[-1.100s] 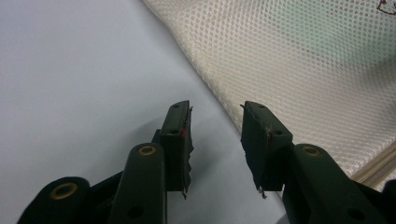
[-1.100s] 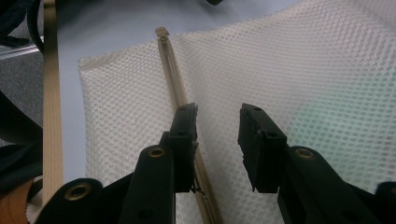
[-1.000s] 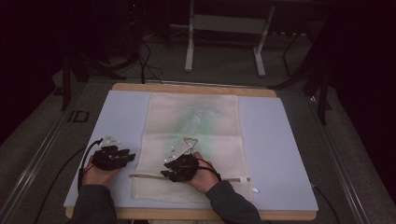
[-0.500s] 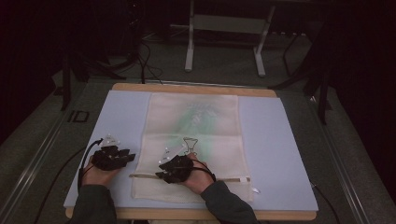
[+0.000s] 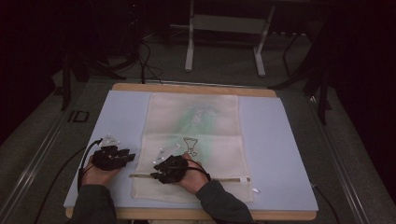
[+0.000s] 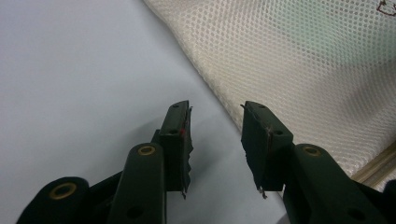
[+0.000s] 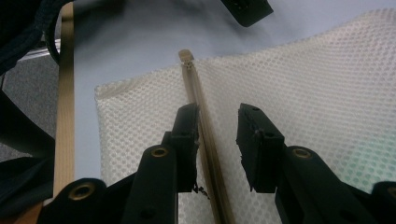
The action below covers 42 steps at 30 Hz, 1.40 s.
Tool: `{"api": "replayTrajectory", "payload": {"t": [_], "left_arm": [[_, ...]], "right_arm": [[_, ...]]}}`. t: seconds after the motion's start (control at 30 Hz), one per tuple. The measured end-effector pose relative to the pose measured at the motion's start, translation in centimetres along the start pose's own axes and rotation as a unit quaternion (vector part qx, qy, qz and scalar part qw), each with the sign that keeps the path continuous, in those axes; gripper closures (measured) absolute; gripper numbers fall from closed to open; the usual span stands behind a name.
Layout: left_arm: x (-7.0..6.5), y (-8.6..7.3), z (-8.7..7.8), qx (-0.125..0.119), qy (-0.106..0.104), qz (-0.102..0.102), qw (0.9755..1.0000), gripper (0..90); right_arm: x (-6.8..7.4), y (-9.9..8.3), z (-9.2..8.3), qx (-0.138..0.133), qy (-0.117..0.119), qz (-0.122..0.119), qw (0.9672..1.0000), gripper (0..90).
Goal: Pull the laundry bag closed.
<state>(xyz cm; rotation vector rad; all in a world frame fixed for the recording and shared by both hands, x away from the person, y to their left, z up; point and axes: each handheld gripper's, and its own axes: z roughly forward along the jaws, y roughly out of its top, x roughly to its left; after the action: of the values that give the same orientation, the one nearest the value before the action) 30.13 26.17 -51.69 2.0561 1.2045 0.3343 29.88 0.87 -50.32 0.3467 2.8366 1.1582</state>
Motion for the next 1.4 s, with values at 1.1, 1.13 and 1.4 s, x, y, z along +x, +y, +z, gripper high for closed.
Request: {"api": "replayTrajectory", "payload": {"t": [1.1,1.13,1.4], "left_arm": [[-0.2,0.1,0.2,0.001,-0.001,0.003,1.0,62.0],[-0.2,0.1,0.2,0.0,-0.001,0.002,1.0,62.0],[-0.1,0.0,0.2,0.001,-0.001,0.003,1.0,62.0]], "right_arm": [[1.2,1.9,3.6,-0.007,0.027,-0.004,0.9996,75.2],[1.2,2.0,3.7,-0.007,0.027,-0.007,0.9996,75.2],[1.1,2.7,4.3,-0.006,0.028,-0.007,0.9996,75.3]]}}
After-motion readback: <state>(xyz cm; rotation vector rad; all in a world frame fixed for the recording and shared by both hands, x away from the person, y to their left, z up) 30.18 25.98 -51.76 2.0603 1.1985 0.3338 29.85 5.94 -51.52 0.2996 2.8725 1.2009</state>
